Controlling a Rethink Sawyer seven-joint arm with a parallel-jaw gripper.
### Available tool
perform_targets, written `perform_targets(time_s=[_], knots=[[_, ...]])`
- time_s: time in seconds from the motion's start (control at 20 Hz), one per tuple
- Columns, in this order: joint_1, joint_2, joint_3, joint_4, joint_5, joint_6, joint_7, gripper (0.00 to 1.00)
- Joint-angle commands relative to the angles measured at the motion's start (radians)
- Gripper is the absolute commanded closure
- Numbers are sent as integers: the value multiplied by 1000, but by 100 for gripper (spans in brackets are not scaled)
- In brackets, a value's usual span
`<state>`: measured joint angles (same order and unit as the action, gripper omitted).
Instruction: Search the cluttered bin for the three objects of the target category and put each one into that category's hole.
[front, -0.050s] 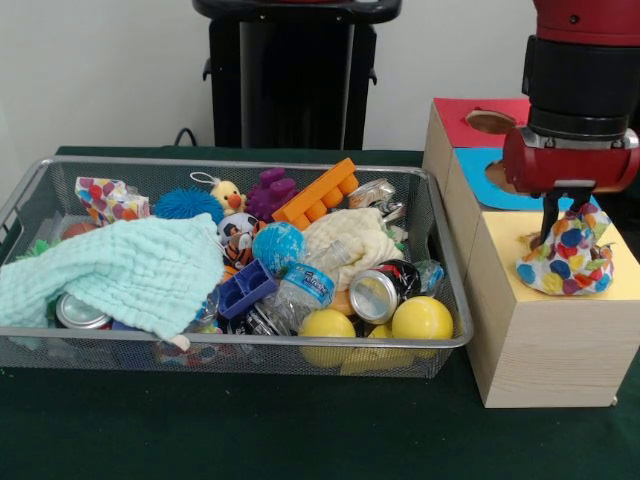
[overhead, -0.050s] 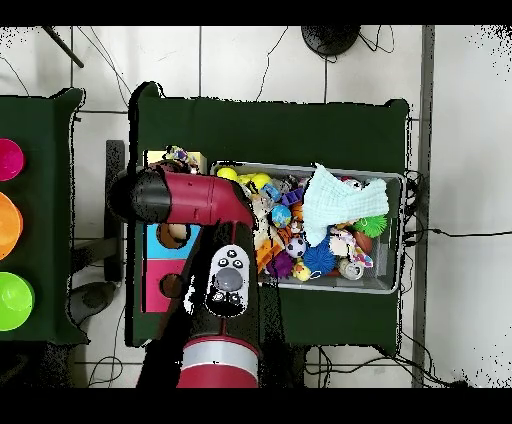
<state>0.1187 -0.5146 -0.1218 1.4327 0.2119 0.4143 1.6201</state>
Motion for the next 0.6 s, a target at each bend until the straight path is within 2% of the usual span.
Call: perform_targets(time_s=[0.05,0.25,0.6], knots=[[-4,27,39,171,-57,-67,164,100],[-9,12,45,216,-58,-85,155,100],[2,10,34,211,-50,-62,145,100]])
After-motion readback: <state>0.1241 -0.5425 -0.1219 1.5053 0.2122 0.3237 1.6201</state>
